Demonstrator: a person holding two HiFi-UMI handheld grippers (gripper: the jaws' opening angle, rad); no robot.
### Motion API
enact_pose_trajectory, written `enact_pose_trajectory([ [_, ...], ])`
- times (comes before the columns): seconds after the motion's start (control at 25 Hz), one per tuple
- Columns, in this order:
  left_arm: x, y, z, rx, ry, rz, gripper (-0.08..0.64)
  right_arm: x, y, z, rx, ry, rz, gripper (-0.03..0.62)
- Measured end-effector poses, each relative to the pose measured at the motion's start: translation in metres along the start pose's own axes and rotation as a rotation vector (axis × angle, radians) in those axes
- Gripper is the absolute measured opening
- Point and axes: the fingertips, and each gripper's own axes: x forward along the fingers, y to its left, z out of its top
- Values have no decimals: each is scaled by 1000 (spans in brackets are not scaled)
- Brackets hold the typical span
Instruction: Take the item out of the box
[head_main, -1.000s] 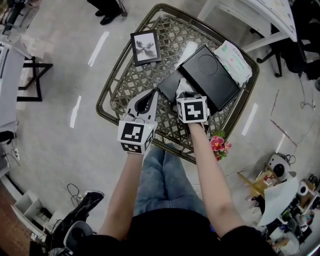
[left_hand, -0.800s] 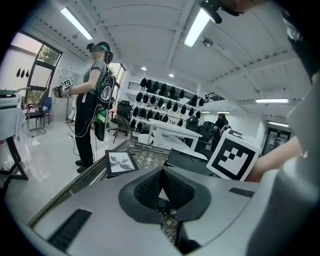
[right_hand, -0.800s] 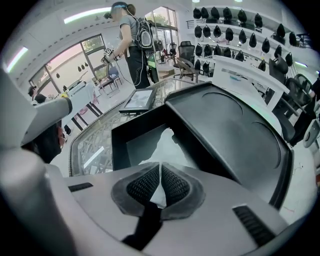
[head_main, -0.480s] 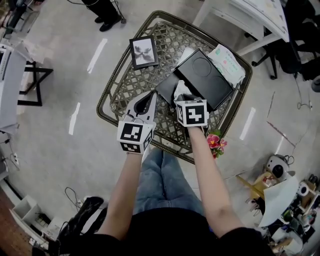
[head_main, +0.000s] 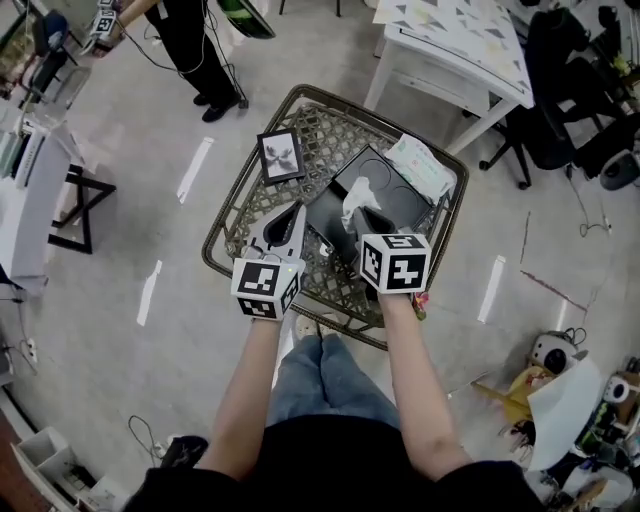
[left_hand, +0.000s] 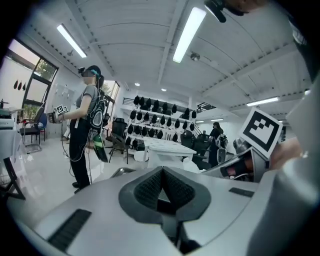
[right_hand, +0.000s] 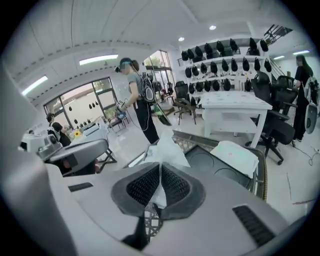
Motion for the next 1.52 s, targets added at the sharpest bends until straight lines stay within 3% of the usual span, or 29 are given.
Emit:
enact_pose_trajectory([
  [0.36, -39, -48, 72, 58, -112, -29, 20, -118, 18, 67, -5, -370, 63, 15],
  [0.6, -62, -76, 103, 94, -177, -50, 18, -188, 23, 80, -42, -619, 77, 15],
  [0.76, -73, -86, 114, 113, -208, -53, 18, -220, 18, 76, -49, -732, 49, 15],
  [1.04, -81, -96, 121, 154, -260, -49, 20, -233, -4, 60, -69, -765, -27, 17],
  [1.52, -79, -98, 109, 149, -229, -49, 18, -228, -4, 49, -56, -734, -7, 17],
])
